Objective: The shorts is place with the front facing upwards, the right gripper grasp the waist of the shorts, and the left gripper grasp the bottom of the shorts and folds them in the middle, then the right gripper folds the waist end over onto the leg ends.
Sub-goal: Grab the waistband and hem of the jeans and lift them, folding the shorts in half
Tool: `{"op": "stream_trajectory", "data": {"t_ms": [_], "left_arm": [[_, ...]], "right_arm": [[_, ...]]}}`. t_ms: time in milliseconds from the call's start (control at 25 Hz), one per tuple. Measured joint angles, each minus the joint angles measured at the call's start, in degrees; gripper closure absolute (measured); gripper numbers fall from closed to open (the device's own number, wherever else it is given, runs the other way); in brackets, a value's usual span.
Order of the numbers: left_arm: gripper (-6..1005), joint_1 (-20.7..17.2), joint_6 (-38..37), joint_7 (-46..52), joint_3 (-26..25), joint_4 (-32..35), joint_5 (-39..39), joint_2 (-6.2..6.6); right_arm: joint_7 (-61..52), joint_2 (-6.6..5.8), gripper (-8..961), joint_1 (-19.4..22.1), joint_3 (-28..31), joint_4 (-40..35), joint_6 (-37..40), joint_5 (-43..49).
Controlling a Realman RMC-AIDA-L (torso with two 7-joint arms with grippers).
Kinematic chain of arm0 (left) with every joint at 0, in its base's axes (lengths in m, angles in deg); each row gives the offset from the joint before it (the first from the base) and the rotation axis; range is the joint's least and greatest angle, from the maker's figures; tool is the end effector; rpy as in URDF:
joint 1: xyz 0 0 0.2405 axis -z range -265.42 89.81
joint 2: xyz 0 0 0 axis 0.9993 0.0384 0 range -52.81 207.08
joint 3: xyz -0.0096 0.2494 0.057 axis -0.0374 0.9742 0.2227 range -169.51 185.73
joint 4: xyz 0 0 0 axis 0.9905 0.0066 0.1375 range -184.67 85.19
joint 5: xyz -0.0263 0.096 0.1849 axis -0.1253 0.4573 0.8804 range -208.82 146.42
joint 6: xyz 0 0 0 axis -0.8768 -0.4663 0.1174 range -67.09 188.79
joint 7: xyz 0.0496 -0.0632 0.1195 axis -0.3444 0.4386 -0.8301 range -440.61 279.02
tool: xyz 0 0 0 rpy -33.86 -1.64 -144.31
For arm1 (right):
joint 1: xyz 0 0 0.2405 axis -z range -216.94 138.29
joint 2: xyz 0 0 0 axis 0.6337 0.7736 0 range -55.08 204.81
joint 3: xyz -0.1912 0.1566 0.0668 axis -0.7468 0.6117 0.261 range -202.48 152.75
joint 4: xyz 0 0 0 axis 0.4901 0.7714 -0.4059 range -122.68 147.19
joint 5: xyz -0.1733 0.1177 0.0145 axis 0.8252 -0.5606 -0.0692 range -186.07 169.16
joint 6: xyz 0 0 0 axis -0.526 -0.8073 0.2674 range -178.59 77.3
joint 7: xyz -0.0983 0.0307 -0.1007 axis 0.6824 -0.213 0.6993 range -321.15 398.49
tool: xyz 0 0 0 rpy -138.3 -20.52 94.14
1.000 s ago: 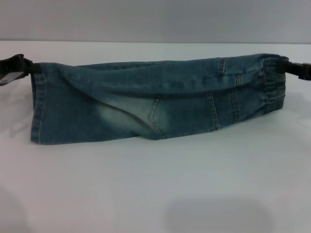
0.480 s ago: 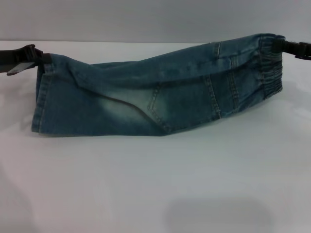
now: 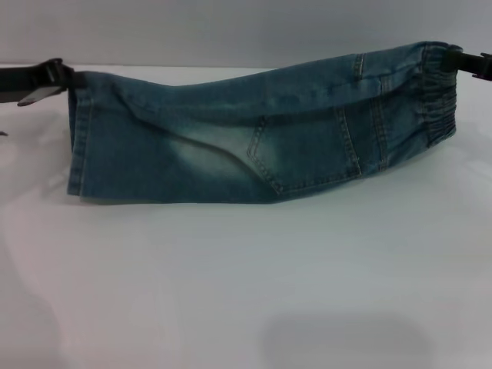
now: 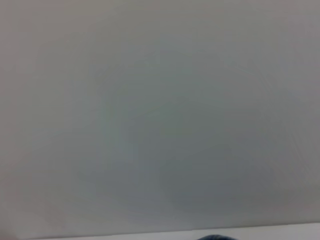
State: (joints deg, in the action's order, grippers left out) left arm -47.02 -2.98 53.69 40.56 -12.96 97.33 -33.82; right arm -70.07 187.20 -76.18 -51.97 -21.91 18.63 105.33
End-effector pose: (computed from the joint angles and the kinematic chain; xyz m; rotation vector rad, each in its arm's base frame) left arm -0.2874 0.4310 0.0810 -1.9443 -1.5635 -0.5786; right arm 0.2888 0.4114 0.0813 -2.0770 1.2381 0.8084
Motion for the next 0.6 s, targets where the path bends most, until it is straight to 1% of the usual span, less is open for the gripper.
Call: {"op": "stream_trajectory", "data": {"t_ms": [240, 360, 400, 560, 600], "left_arm": [[979, 1.0, 1.5, -0.4, 1.3, 0.0, 0.1, -0.60], [979, 1.7, 3.7, -0.6, 3.2, -0.2, 0.2, -1.53], [979, 1.7, 3.7, -0.6, 3.2, -0.2, 0.2, -1.53], [978, 1.7, 5.7, -0.8, 4.2, -0.3, 0.1, -2.44], [978, 1.7, 5.7, -0.8, 4.2, -0.3, 0.1, -2.44]], "right_arm": [[-0.4, 0.64, 903, -0.9, -0.5, 1.4, -4.8, 0.0], [-0.4, 0.83, 897, -1.2, -0.5, 2.0, -6.3, 0.0], [-0.4, 0.87, 895, -1.3, -0.5, 2.3, -6.7, 0.0], [0.1, 0.88, 887, -1.7, -0.5, 3.0, -8.4, 0.0], [0.1, 0.89, 885, -1.8, -0.5, 3.0, -8.6, 0.0]]}}
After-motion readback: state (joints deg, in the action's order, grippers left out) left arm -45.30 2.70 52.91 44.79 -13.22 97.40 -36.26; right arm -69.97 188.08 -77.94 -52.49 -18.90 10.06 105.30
